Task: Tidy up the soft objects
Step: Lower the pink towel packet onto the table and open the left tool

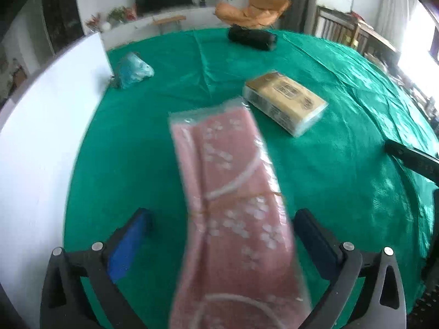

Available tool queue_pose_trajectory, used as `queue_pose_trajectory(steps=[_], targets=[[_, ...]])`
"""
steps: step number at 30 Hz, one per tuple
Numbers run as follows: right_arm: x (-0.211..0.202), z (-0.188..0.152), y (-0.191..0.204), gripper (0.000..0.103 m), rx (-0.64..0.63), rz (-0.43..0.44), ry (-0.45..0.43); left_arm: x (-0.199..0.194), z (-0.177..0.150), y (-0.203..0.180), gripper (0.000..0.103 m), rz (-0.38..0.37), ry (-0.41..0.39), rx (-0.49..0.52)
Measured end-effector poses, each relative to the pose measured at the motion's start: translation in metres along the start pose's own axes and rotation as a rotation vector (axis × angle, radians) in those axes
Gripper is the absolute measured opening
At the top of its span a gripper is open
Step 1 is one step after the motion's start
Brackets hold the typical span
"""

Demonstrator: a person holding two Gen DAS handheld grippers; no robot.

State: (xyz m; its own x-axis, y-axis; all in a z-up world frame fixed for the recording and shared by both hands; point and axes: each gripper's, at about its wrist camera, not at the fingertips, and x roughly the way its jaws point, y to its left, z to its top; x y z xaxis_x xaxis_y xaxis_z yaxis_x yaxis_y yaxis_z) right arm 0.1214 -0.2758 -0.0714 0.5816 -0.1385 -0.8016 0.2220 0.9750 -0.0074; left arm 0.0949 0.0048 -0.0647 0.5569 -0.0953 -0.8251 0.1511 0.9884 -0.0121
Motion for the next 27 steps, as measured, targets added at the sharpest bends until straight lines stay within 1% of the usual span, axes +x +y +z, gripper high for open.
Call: queue_pose_trajectory(steps=[3,27], targets=[[0.0003,-0.0001,-0.0001,0.096,0.000,0.000,0.000,0.0015,-0.0028,-0.0007,0.103,0.000,-0.028,0.007],[0.0000,0.0004,-0.0001,0.096,-0.001,0.000,0.000,0.0018,-0.0005,0.0006,0.103,0.001,-0.028,0.007]])
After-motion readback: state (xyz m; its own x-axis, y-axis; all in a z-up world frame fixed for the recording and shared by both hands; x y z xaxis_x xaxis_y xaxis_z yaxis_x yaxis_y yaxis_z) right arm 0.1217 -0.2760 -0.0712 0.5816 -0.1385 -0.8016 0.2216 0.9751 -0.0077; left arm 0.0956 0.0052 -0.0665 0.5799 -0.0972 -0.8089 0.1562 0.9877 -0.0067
